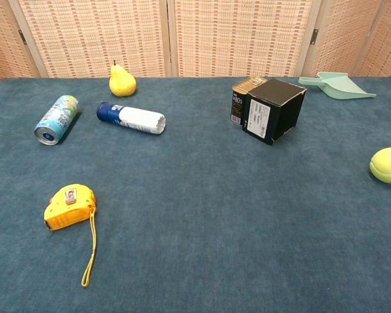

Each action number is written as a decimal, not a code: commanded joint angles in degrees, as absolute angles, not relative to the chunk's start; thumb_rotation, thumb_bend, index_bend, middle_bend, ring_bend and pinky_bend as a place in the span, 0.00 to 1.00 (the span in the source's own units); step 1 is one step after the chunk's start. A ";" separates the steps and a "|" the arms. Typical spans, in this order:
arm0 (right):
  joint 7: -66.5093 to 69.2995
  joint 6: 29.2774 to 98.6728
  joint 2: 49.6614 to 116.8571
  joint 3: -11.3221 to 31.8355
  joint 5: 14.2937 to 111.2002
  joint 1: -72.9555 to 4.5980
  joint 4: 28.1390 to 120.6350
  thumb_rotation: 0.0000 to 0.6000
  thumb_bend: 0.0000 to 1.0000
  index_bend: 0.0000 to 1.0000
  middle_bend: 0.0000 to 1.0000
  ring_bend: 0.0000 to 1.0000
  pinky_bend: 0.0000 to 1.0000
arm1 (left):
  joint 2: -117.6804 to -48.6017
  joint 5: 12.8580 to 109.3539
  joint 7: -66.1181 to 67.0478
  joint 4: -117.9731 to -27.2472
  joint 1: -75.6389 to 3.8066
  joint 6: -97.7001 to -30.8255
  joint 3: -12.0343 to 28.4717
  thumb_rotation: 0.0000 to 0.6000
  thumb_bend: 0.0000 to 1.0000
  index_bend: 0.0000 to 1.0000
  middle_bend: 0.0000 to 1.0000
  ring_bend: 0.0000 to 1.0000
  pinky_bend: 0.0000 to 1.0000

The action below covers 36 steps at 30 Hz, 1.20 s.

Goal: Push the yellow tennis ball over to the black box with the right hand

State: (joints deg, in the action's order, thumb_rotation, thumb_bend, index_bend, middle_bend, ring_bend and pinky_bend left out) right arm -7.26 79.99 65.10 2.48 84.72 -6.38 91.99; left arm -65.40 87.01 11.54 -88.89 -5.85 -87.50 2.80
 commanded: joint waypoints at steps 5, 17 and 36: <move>-7.26 78.95 65.28 2.10 84.37 -6.60 91.45 1.00 0.31 0.13 0.18 0.00 0.19 | -65.19 87.45 11.23 -89.09 -5.62 -88.07 2.74 1.00 0.40 0.18 0.06 0.12 0.35; -6.41 78.55 67.38 1.52 89.14 -9.03 79.32 1.00 0.97 0.61 0.66 0.40 0.58 | -65.31 86.56 10.49 -88.34 -6.04 -86.79 2.95 1.00 0.40 0.18 0.06 0.12 0.35; 5.39 56.59 68.64 -5.33 98.86 -24.03 65.08 1.00 1.00 0.73 0.89 0.58 0.80 | -67.88 80.06 15.99 -87.99 -5.42 -87.80 6.21 1.00 0.40 0.18 0.06 0.12 0.36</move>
